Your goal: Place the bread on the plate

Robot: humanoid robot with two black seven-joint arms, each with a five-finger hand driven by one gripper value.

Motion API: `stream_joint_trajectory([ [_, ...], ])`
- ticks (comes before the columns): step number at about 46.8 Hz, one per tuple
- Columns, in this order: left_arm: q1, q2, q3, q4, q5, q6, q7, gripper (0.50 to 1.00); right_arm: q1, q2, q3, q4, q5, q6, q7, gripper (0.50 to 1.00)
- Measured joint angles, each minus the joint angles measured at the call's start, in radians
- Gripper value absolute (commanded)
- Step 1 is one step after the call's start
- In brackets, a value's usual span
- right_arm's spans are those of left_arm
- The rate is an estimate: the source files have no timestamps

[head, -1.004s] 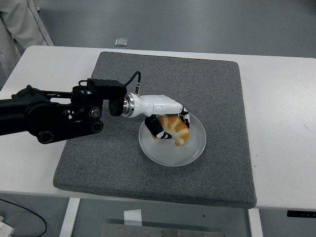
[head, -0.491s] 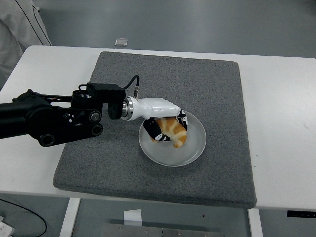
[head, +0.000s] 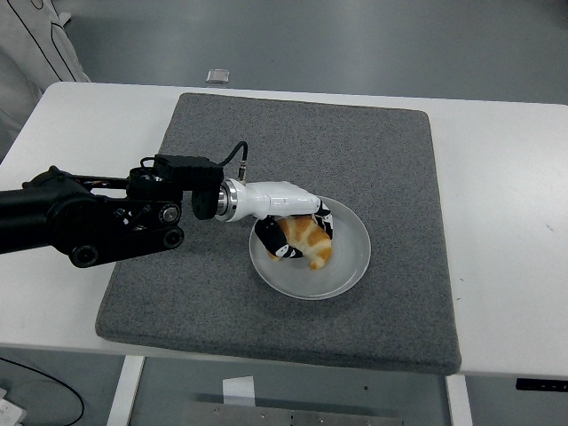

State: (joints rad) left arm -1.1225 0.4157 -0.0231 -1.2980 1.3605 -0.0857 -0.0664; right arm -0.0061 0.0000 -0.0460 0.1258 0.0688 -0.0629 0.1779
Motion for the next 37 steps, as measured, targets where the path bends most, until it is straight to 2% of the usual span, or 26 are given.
stream_joint_trajectory([
  [13,0.0,0.0,0.0,0.0,0.0,0.0,-0.001,0.5,0.0,0.0,0.0,0.0,-0.001,0.0,0.0,0.932],
  [14,0.0,0.0,0.0,0.0,0.0,0.0,-0.001,0.535,0.0,0.0,0.0,0.0,-0.001,0.0,0.0,0.932],
  [16,0.0,0.0,0.0,0.0,-0.001,0.0,-0.001,0.706,0.0,0.0,0.0,0.0,-0.001,0.0,0.0,0.932],
  [17,0.0,0.0,0.0,0.0,-0.001,0.0,-0.001,0.76,0.0,0.0,0.0,0.0,-0.001,0.0,0.0,0.932],
  [27,-0.001,0.0,-0.002,-0.001,-0.012,0.0,-0.001,0.853,0.0,0.0,0.0,0.0,0.0,0.0,0.0,0.932],
  [33,-0.005,0.003,-0.008,-0.008,-0.022,-0.003,-0.001,0.941,0.0,0.0,0.0,0.0,0.0,0.0,0.0,0.932],
  [37,-0.009,0.007,-0.012,-0.014,-0.037,-0.01,-0.001,0.971,0.0,0.0,0.0,0.0,0.0,0.0,0.0,0.932],
])
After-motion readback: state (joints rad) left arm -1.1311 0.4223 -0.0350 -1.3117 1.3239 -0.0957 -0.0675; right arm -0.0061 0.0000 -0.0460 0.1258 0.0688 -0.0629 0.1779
